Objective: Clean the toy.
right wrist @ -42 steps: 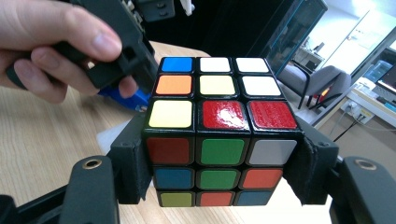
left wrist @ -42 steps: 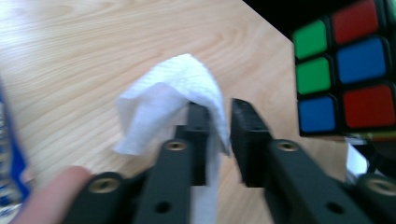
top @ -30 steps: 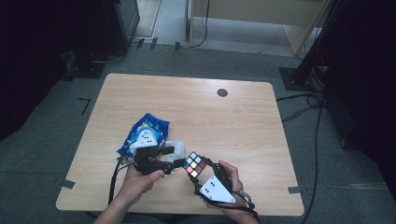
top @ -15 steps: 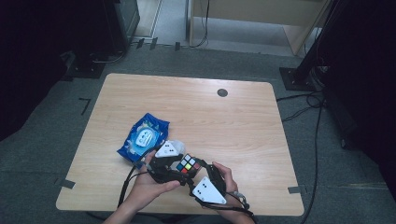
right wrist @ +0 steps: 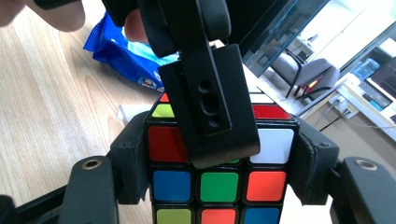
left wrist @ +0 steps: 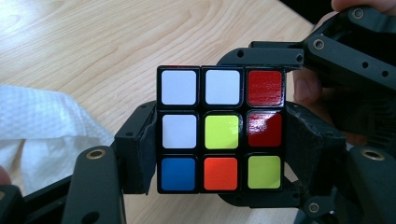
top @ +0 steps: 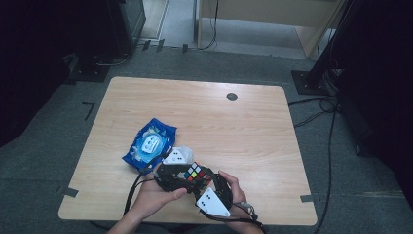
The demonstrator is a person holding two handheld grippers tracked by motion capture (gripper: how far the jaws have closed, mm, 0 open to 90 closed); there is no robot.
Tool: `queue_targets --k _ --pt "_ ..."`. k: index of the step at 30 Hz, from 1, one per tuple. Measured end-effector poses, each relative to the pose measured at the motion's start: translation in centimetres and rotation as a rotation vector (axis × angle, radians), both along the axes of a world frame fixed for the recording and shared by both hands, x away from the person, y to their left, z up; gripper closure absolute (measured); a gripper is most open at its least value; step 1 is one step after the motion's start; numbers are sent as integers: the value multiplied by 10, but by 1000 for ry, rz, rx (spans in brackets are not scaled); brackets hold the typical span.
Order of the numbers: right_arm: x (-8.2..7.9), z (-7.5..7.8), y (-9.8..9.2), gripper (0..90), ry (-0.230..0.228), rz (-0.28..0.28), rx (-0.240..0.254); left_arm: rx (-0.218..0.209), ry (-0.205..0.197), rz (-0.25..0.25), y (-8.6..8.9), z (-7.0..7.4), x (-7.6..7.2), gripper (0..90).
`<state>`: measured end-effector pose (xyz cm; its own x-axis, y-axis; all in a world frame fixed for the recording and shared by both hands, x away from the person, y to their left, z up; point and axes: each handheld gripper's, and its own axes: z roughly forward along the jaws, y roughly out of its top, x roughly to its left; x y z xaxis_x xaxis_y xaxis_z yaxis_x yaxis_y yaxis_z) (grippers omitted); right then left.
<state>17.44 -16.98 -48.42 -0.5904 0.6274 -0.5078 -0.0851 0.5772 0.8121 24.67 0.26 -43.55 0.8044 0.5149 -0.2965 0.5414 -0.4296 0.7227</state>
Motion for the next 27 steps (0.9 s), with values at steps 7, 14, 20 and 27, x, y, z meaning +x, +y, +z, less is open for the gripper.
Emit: queue_targets --k 7,14,20,27 --pt "0 1 -1 342 -16 7 9 -53 9 -12 6 -1 3 347" --pt "5 -5 -9 338 0 -10 -8 -169 51 -22 25 4 12 347" --pt "1 1 -11 349 -23 15 -7 -190 86 -54 29 6 15 345" --pt "-4 3 -5 349 -66 23 -50 -134 83 -55 23 6 13 313"
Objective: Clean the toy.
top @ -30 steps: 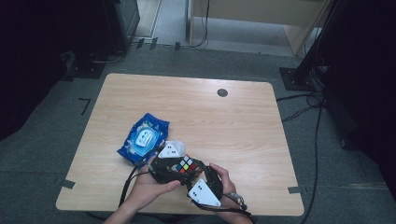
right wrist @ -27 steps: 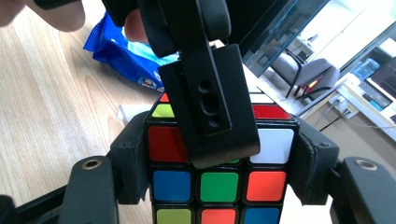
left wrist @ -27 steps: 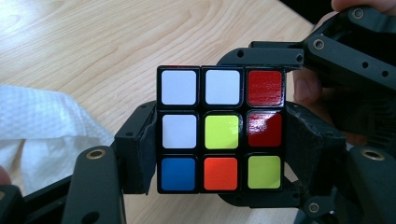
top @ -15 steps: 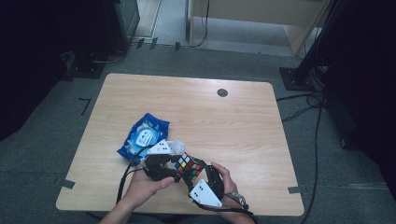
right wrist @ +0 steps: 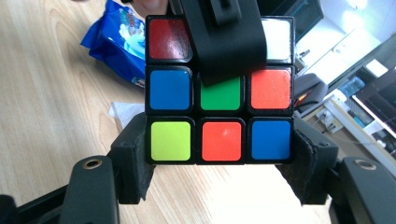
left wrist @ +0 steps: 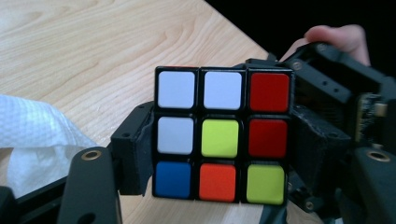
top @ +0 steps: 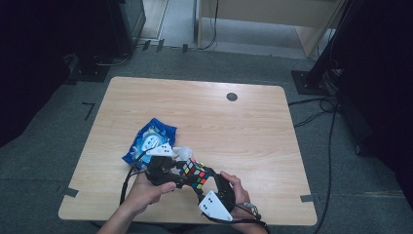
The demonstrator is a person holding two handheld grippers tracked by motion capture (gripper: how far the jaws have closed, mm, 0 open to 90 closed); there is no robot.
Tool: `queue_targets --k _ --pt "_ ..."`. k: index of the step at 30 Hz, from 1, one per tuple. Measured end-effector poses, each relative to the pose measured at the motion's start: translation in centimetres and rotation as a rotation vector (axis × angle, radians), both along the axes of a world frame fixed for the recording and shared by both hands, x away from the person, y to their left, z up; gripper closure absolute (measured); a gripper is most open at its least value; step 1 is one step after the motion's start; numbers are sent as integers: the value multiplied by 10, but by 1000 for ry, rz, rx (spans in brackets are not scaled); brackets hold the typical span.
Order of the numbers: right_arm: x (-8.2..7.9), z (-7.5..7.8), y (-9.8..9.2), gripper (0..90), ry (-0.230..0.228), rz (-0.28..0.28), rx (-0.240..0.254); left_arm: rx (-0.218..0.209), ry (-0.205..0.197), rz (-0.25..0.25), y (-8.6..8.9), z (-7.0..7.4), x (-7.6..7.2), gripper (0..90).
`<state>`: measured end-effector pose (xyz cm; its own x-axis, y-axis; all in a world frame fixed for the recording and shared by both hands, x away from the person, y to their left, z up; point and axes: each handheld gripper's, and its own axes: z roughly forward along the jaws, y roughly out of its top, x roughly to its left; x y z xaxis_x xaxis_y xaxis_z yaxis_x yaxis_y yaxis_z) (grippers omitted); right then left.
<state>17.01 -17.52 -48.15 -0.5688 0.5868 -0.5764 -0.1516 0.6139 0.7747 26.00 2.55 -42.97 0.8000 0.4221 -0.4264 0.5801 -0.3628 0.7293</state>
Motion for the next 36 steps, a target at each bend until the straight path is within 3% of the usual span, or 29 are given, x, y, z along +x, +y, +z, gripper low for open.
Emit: queue_targets --k 5,11,18,26,31,36 --pt "-2 -1 3 350 -27 2 -23 7 13 -8 -1 -1 1 305" --pt "-5 -2 6 350 -39 18 -40 32 45 -64 -8 -12 2 314" --pt "-2 0 7 346 -27 28 -10 10 12 -61 -4 -10 2 341" --pt "-1 -3 5 342 -16 34 -7 26 -7 -59 -6 -12 0 341" --pt "-1 -3 5 336 -12 35 -1 44 -43 -48 -6 -10 -3 341" --pt "0 -3 5 334 -9 34 6 37 -53 -42 -4 -9 -2 341"
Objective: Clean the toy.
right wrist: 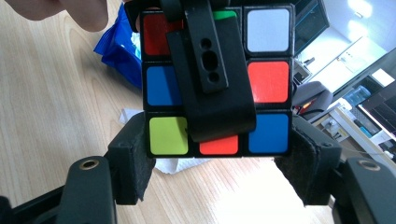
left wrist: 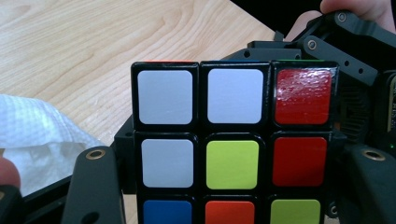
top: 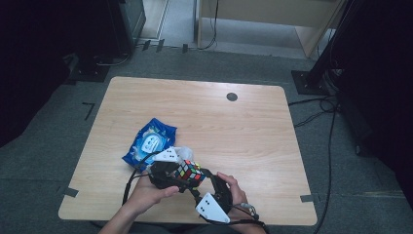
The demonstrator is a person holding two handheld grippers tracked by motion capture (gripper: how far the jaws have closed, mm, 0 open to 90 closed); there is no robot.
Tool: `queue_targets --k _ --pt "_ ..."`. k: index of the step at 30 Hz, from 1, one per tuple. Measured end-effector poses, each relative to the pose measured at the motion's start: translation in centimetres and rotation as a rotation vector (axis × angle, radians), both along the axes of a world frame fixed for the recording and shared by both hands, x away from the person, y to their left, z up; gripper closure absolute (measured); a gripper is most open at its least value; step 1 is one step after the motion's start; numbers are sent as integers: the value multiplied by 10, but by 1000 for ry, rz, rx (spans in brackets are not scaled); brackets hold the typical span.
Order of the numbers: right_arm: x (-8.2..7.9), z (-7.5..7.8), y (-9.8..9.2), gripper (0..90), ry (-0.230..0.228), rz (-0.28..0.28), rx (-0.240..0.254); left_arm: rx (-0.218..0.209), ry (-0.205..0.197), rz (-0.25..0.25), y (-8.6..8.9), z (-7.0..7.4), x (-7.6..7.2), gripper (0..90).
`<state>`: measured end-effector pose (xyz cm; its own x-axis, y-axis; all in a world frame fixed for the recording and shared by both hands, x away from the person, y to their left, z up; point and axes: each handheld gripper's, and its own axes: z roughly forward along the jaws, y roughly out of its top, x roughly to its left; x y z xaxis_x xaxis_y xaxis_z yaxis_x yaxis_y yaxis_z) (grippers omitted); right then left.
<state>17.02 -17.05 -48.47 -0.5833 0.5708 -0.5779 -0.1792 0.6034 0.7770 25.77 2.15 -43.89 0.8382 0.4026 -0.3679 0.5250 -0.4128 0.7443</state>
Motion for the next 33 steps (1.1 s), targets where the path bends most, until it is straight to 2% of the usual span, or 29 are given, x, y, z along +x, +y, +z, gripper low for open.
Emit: queue_targets --k 10,14,18,23,26,29,33 --pt "2 0 -2 333 17 -5 18 -8 -16 10 3 0 1 341" --pt "5 0 -3 330 38 3 28 -10 -15 25 4 -1 3 341" --pt "14 -1 -2 329 57 16 34 -7 -17 42 6 -3 8 341" --pt "31 -1 -2 327 76 26 32 -23 -6 56 6 -7 24 341" --pt "43 0 -2 321 83 26 16 -22 -31 57 4 -8 33 341" --pt "55 2 -1 315 87 27 19 -34 -37 75 4 -7 41 341" --pt "61 2 0 317 93 42 42 -40 -71 103 11 -7 36 341"
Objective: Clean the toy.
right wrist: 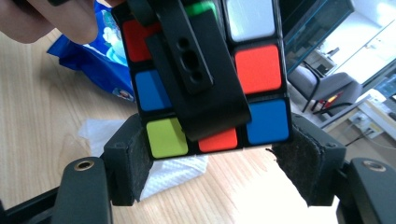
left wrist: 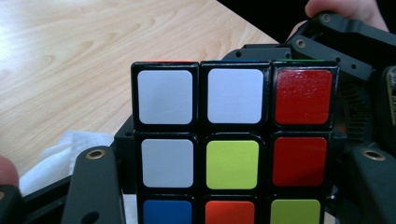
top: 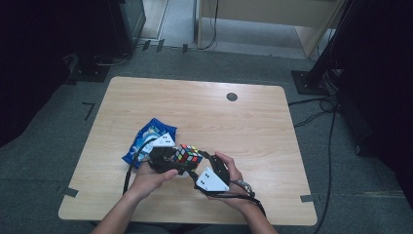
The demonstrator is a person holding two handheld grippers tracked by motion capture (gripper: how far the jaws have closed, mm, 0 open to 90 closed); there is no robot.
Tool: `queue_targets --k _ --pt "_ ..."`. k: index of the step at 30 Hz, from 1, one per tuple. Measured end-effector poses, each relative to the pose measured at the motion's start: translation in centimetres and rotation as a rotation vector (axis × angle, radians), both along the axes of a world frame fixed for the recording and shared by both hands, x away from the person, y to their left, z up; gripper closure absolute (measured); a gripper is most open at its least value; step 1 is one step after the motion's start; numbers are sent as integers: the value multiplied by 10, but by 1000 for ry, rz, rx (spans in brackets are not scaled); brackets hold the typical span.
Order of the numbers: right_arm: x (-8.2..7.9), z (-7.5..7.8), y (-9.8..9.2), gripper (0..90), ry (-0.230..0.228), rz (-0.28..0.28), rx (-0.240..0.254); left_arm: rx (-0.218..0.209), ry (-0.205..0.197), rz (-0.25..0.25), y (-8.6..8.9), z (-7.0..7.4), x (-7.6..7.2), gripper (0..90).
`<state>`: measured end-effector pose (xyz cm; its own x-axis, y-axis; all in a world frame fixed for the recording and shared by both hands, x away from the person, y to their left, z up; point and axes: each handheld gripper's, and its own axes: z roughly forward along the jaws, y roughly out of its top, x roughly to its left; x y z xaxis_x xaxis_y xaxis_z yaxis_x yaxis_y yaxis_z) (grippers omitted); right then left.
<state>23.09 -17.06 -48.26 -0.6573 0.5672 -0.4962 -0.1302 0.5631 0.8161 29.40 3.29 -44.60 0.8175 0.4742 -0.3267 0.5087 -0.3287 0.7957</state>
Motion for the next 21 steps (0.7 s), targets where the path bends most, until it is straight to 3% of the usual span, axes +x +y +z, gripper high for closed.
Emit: queue_targets --k 3,5,9,12,14,17,21 --pt "-2 -5 1 334 11 10 -29 0 -29 34 12 3 -3 341" --pt "-2 -8 -3 335 29 5 -49 -48 -50 57 26 6 -7 341" --pt "4 -11 -8 359 161 -16 38 -68 -173 89 46 11 -16 341" --pt "18 -12 0 359 338 5 137 -99 -276 96 60 13 -22 341" --pt "27 -16 11 361 411 -15 131 -115 -337 76 67 12 -26 341" --pt "41 -27 24 376 503 -70 121 -127 -363 42 72 11 -29 340" --pt "51 -39 33 390 555 -122 56 -133 -369 16 72 11 -30 340"
